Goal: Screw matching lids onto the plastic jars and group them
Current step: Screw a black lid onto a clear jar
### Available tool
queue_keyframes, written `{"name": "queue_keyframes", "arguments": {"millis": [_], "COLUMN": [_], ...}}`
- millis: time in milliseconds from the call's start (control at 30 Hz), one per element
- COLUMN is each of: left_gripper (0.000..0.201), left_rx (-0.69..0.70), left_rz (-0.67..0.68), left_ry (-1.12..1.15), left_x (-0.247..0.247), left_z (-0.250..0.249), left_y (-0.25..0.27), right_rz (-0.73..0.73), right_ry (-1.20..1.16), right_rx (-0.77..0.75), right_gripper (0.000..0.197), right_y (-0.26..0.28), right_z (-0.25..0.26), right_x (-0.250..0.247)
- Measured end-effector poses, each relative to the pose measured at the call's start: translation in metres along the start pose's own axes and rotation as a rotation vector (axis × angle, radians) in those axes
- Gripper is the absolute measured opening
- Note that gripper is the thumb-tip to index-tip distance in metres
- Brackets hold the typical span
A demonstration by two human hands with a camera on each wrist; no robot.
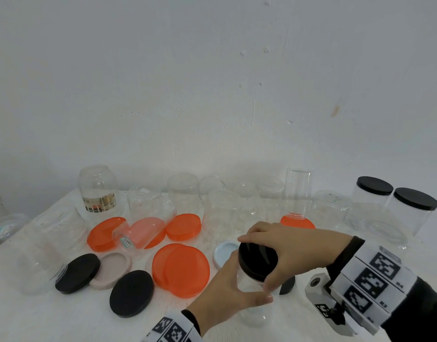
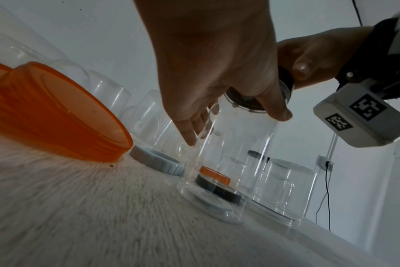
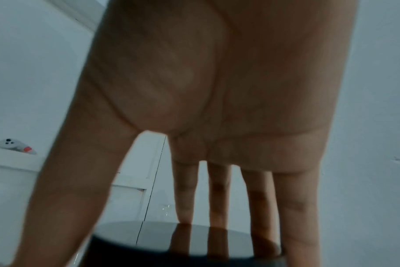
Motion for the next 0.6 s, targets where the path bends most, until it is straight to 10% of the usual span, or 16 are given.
{"name": "queue_keyframes", "arguments": {"millis": [600], "left_gripper": [0.088], "left_rx": [0.01], "left_rz": [-0.014], "left_ry": [0.001], "left_x": [0.002], "left_z": [-0.003], "left_y": [0.002], "right_rz": [-0.087], "right_ry": [-0.01], "right_rx": [0.026], "right_gripper": [0.083], "right_y": [0.0], "right_z": [-0.001], "right_x": [0.003]}}
Point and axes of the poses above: each hand's wrist, its own y-axis away from the middle knuckle, its own x-axis out of the palm, z = x × y, the point moved 4 cm from there along -y, towards the middle knuckle, and after that the axes turned 6 degrees about -y, right-handed, at the moved point
